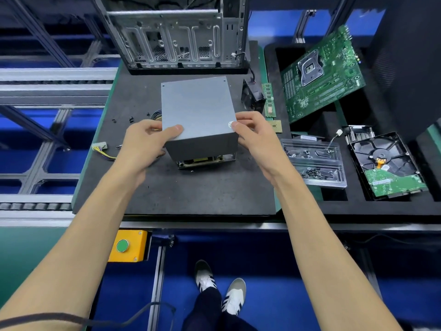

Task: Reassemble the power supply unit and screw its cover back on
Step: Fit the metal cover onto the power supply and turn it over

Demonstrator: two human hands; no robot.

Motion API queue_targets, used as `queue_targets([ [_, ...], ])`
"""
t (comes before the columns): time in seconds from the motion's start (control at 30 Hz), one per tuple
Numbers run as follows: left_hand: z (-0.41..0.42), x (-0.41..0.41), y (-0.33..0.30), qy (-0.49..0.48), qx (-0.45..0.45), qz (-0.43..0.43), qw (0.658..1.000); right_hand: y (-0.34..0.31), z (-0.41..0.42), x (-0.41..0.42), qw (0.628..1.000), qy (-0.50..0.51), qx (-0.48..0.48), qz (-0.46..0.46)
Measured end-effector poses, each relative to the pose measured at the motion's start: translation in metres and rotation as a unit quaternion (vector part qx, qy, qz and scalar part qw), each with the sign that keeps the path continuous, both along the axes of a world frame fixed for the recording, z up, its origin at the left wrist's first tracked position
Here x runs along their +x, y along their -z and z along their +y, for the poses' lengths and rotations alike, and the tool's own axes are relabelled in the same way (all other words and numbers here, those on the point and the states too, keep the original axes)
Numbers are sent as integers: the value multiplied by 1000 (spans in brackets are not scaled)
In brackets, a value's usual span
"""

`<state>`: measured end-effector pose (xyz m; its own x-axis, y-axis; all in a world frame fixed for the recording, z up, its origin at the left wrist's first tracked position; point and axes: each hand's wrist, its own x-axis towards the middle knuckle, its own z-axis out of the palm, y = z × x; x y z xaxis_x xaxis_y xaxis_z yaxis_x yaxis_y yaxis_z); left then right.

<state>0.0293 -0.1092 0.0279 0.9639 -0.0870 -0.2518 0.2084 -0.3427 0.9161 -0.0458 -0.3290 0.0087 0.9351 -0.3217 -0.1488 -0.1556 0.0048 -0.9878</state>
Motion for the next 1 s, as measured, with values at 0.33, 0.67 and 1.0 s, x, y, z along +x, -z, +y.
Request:
queue_targets([
  [0.33, -3, -7, -2, -11, -40, 7, 999, -1, -1, 1, 999, 14, 19, 30],
  [0.67, 1, -8, -7, 3, -88, 14, 996, -13, 4, 0, 999, 19, 34, 19],
  [1.0, -14, -4, -11, -18, -241, 62, 968, -17, 7, 4, 999, 38, 17, 14],
])
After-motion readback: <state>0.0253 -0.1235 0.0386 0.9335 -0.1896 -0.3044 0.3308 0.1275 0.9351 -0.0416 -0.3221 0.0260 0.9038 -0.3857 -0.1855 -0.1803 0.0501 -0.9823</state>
